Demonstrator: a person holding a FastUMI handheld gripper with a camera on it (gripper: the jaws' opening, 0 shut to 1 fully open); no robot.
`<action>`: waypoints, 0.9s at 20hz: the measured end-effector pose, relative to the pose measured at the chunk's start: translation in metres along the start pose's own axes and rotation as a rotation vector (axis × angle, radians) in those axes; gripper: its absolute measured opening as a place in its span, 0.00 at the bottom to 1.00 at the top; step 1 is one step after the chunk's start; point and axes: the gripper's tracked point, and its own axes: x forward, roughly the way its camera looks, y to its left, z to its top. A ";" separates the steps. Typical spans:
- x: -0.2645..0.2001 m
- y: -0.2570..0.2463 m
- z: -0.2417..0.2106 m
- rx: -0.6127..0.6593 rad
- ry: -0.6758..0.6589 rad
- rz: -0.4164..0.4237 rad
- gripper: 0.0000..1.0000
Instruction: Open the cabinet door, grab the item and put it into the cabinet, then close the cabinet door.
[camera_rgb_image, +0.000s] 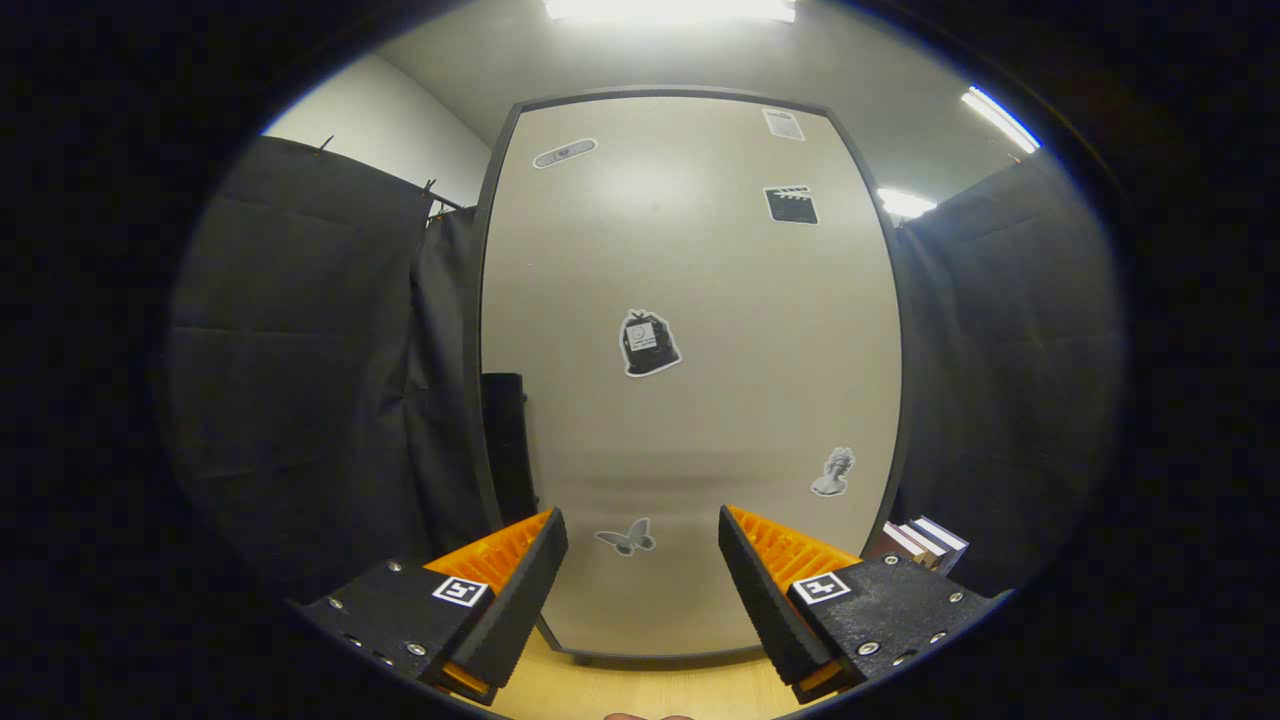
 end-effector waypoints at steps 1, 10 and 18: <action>0.003 0.011 0.002 -0.001 -0.002 0.018 0.94; 0.064 0.076 -0.024 -0.006 0.057 0.054 0.91; 0.081 0.082 -0.032 -0.080 0.069 0.045 0.39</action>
